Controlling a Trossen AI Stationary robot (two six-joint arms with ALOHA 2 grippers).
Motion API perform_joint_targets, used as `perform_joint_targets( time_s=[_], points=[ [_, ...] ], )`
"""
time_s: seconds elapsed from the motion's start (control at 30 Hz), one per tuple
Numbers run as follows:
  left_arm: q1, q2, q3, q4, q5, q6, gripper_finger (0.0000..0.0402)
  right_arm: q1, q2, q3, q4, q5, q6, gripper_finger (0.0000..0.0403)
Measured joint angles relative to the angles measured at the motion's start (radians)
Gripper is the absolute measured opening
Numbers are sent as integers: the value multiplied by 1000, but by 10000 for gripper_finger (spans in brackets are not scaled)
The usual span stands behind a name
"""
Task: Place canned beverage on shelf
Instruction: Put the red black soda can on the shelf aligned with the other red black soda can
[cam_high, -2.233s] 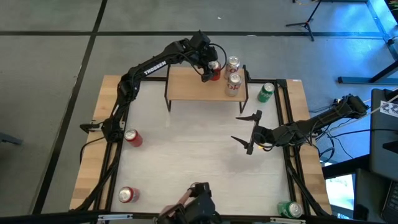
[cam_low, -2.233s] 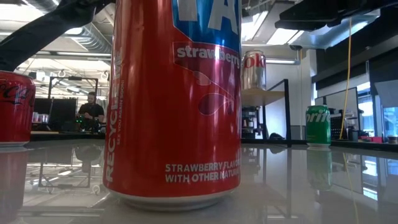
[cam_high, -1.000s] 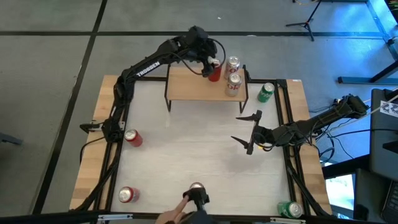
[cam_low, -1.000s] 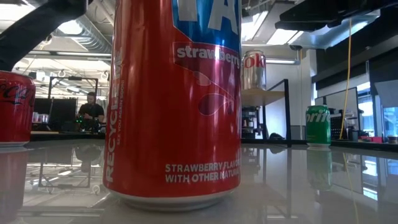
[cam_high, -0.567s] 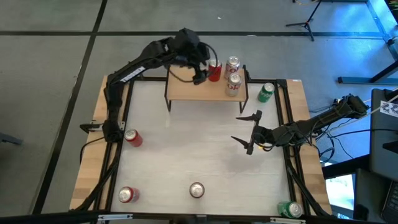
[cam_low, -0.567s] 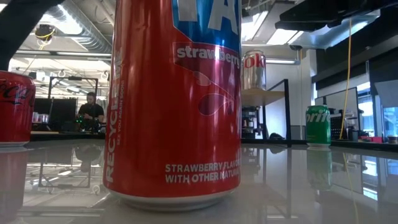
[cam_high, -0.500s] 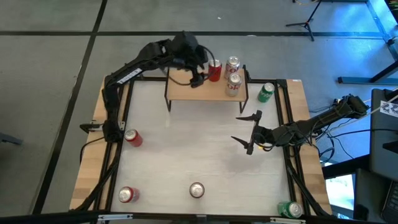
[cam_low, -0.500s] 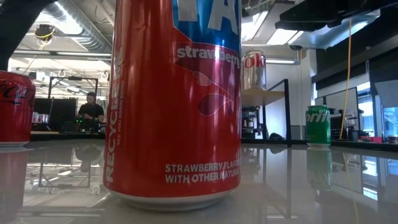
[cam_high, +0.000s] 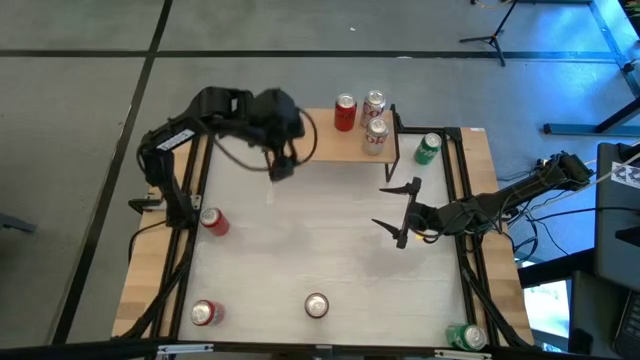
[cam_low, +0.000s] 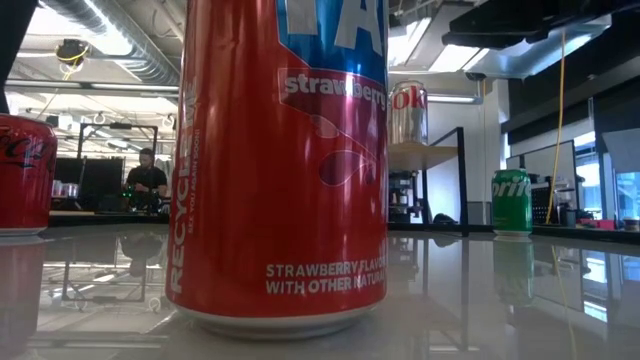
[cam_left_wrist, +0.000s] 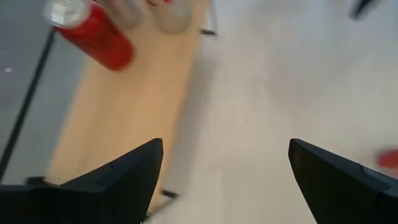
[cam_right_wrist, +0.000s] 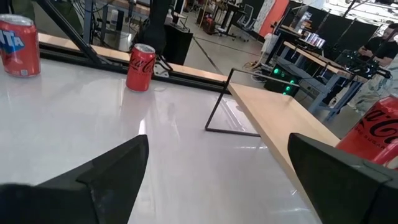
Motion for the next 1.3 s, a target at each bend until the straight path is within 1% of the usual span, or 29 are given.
perform_joint_targets(
  time_s=[0.07,0.17,0.37,0.6,0.7,0.83,1.0,1.2,1.3],
  points=[
    [-46,-4,0,-16,-3,-27,338,0,0,0,10,0,8,381],
    [-112,-15,0,-26,-36,-69,338,0,0,0,18,-15,9,381],
    [-230,-37,0,-25,-151,-155,338,2,0,0,18,-19,12,381],
    [-345,-67,-3,-24,-248,-250,338,2,0,0,13,-19,26,381],
    [-385,-102,-37,-24,-279,-290,338,2,0,0,12,-19,26,381],
    [-431,-172,-134,-24,-338,-368,338,2,0,0,14,-19,26,381],
    [-477,-296,-341,-18,-392,-495,338,2,0,0,15,-19,26,381],
    [-525,-405,-552,19,-403,-618,338,2,0,0,18,-19,26,381],
    [-545,-434,-630,15,-376,-684,338,2,0,0,22,-19,26,381]
  ],
)
